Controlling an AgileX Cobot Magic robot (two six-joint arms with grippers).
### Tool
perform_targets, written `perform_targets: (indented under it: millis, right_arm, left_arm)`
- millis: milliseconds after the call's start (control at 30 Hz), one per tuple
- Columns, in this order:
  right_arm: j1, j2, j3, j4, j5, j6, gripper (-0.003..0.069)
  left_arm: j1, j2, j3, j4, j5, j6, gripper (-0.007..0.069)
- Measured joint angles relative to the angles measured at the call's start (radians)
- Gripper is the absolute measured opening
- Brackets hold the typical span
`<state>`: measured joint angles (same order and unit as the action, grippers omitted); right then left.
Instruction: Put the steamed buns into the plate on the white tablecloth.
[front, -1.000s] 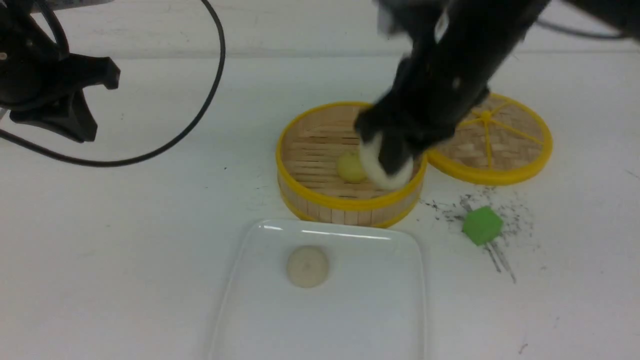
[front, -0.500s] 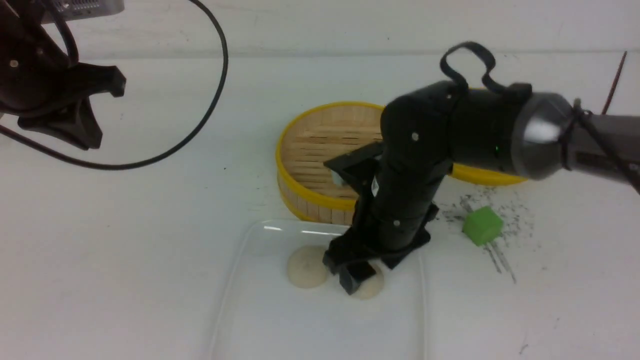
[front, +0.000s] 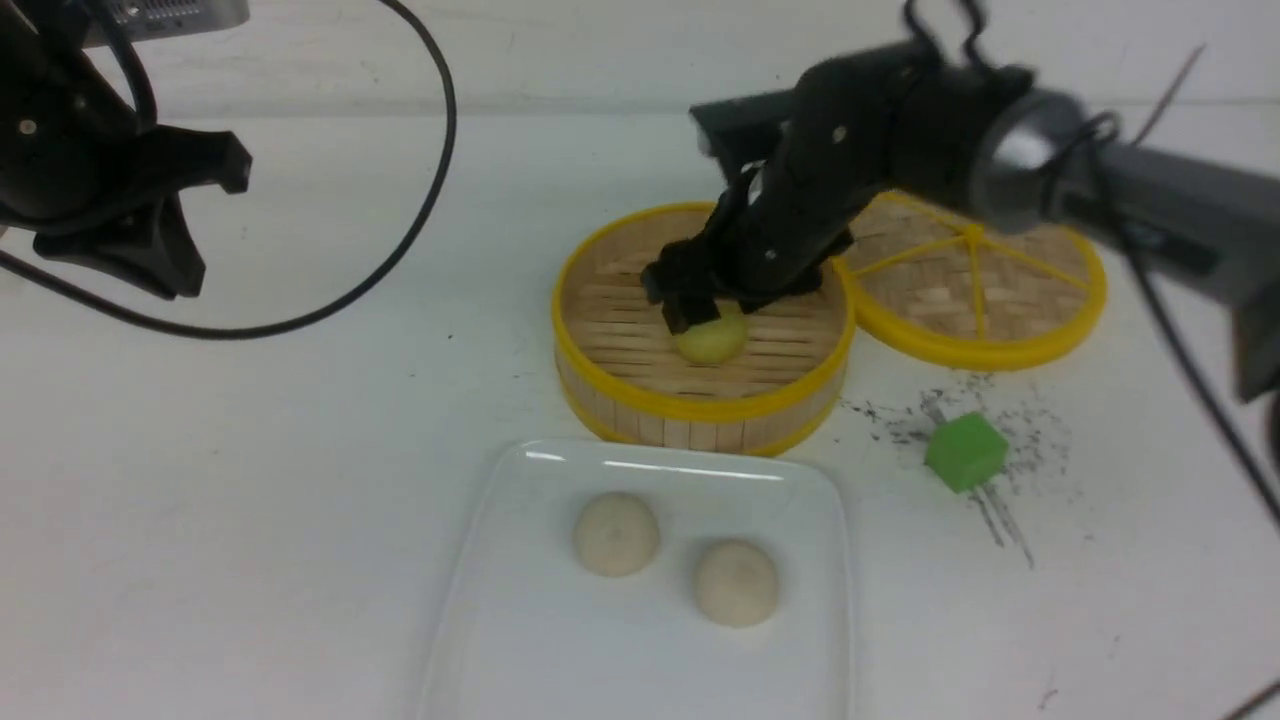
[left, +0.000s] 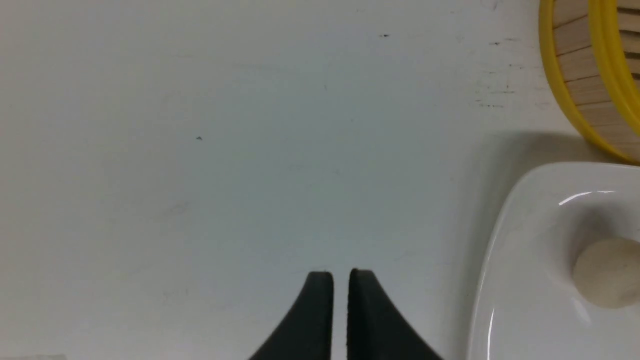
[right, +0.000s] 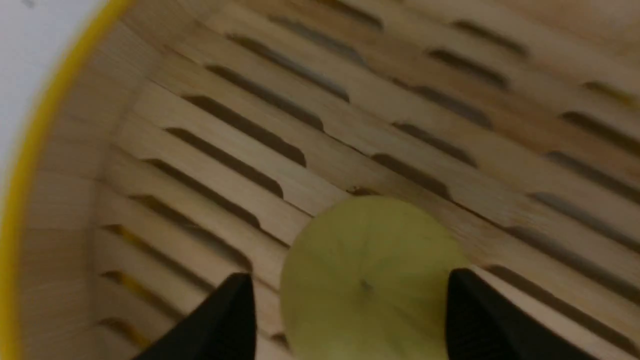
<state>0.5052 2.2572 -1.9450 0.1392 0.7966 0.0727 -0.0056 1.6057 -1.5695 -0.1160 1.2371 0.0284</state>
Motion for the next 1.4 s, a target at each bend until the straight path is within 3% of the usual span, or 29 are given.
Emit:
perform_targets:
  millis: [67, 233, 333, 400, 533, 733, 833, 967, 1067, 1100, 1200, 1300, 1400]
  right_arm:
    - [0.000, 0.032, -0.021, -0.004, 0.012, -0.016, 0.0434]
    - [0.000, 0.025, -0.118, -0.009, 0.162, -0.103, 0.0111]
    - [0.001, -0.028, -0.190, 0.007, 0.319, -0.157, 0.0018]
    - [0.001, -0.111, -0.245, 0.023, 0.411, -0.177, 0.0015]
    - [0.001, -0.255, -0.236, 0.042, 0.427, -0.178, 0.0015]
    - [0.077, -0.527, 0.209, 0.123, 0.438, -0.179, 0.0020]
    - [0.141, -0.560, 0.436, 0.137, 0.419, -0.179, 0.0034]
    - [0.228, -0.540, 0.658, 0.141, 0.204, -0.180, 0.0119]
    - [0.263, -0.503, 0.704, 0.140, 0.114, -0.180, 0.0216]
    - [0.281, -0.472, 0.714, 0.135, 0.069, -0.180, 0.0302]
    - [0.290, -0.443, 0.714, 0.130, 0.018, -0.180, 0.0431]
    - [0.290, -0.442, 0.714, 0.111, -0.009, -0.180, 0.0535]
    - [0.290, -0.451, 0.695, 0.086, 0.018, -0.180, 0.0589]
  left_arm:
    - [0.000, 0.000, 0.000, 0.000, 0.000, 0.000, 0.0072]
    - [0.000, 0.004, 0.000, -0.001, 0.001, 0.000, 0.0073]
    - [0.000, 0.010, 0.000, 0.000, 0.001, 0.000, 0.0073]
    - [0.000, 0.014, 0.000, 0.000, 0.001, 0.000, 0.0073]
    - [0.000, 0.017, 0.000, -0.014, 0.001, 0.000, 0.0073]
    - [0.000, 0.017, 0.000, -0.058, 0.001, 0.000, 0.0074]
    - [0.000, 0.017, 0.000, -0.060, 0.001, 0.000, 0.0078]
    - [0.000, 0.017, 0.000, -0.060, 0.001, 0.000, 0.0088]
    - [0.000, 0.017, 0.000, -0.061, 0.001, 0.000, 0.0089]
    - [0.000, 0.017, 0.000, -0.063, 0.001, 0.000, 0.0090]
    - [0.000, 0.017, 0.000, -0.063, 0.001, 0.000, 0.0091]
    - [0.000, 0.017, 0.000, -0.064, 0.001, 0.000, 0.0091]
    - [0.000, 0.017, 0.000, -0.087, 0.001, 0.000, 0.0092]
